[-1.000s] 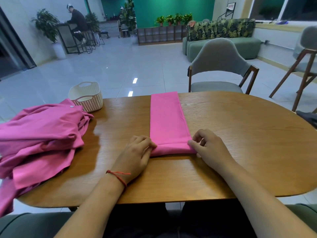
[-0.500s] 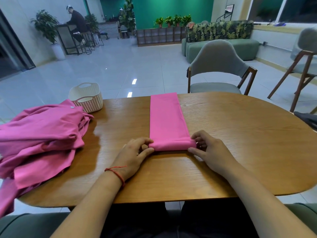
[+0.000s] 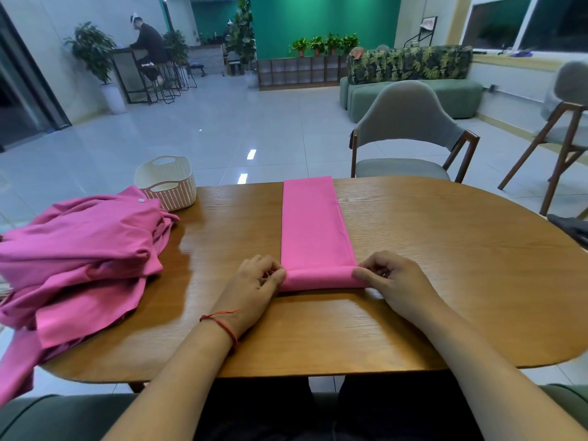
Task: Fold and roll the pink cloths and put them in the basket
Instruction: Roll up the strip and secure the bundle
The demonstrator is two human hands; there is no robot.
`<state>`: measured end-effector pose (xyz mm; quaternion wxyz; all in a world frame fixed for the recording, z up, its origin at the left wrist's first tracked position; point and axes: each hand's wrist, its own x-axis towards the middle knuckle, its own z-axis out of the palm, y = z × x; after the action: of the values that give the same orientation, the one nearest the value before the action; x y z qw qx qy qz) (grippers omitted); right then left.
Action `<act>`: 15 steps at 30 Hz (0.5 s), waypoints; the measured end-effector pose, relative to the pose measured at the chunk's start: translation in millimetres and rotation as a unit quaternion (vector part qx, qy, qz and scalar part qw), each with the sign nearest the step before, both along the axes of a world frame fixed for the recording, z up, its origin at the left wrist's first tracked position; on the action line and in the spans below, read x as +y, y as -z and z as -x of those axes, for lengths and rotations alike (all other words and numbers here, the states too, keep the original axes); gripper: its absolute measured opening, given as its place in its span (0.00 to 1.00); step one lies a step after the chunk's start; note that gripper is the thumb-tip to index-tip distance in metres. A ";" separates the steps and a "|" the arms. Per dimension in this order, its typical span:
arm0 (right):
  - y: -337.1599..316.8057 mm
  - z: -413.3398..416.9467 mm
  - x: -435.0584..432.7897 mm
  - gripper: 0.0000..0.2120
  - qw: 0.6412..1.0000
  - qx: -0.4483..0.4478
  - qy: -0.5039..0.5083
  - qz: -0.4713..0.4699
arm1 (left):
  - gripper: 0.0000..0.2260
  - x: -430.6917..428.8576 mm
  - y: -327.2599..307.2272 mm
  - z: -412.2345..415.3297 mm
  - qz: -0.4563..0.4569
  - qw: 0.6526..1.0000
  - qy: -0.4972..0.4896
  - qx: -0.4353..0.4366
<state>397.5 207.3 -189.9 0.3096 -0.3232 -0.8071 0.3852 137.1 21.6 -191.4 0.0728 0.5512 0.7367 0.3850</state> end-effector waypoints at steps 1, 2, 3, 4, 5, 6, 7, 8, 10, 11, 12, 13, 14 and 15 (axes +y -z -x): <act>-0.5 1.5 1.5 0.05 1.000 -0.003 -0.001 0.008 | 0.05 1.0 0.9 0.4 0.001 1.000 -0.004 0.018; -3.0 2.9 2.6 0.06 1.000 -0.008 -0.005 0.015 | 0.05 1.7 1.4 0.4 0.001 0.999 -0.006 0.037; -5.7 4.6 3.6 0.08 1.000 -0.019 -0.009 0.018 | 0.04 1.2 1.2 -0.9 -0.003 0.999 -0.005 0.054; -9.0 6.4 4.4 0.09 0.999 -0.034 -0.012 0.020 | 0.05 0.3 1.3 -2.7 -0.015 0.998 0.002 0.068; -11.4 8.6 5.7 0.10 0.998 -0.050 -0.011 0.020 | 0.07 -1.2 0.6 -5.1 -0.031 0.996 0.014 0.081; -13.4 10.3 7.2 0.11 0.998 -0.065 -0.008 0.018 | 0.09 -2.9 -0.9 -7.6 -0.049 0.994 0.029 0.092; -13.9 11.4 9.0 0.11 0.997 -0.078 -0.002 0.015 | 0.11 -4.4 -2.1 -9.6 -0.064 0.992 0.042 0.098; -14.1 11.8 10.2 0.11 0.996 -0.086 0.003 0.012 | 0.12 -5.4 -3.2 -10.3 -0.073 0.991 0.051 0.097; -12.3 11.7 9.2 0.11 0.996 -0.089 0.013 0.013 | 0.13 -7.0 -4.0 -9.0 -0.069 0.993 0.055 0.082; -11.2 11.7 6.1 0.11 0.996 -0.084 0.023 0.008 | 0.14 -8.1 -4.6 -8.8 -0.057 0.994 0.055 0.081; -10.6 12.0 1.8 0.10 0.997 -0.071 0.035 -0.006 | 0.16 -8.9 -4.8 -8.8 -0.043 0.994 0.054 0.087; -9.6 12.3 -2.9 0.09 0.997 -0.049 0.047 -0.027 | 0.18 -8.8 -4.7 -8.3 -0.034 0.993 0.053 0.097; -8.2 12.3 -6.8 0.07 0.997 -0.025 0.048 -0.052 | 0.19 -8.1 -4.0 -7.2 -0.029 0.993 0.050 0.105; -6.0 11.7 -9.5 0.07 0.996 -0.007 0.037 -0.079 | 0.19 -6.9 -2.8 -6.0 -0.025 0.993 0.048 0.107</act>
<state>385.8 197.8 -183.9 0.3426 -0.3300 -0.8247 0.3060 143.1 14.6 -188.5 -0.0021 0.6255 0.7030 0.3384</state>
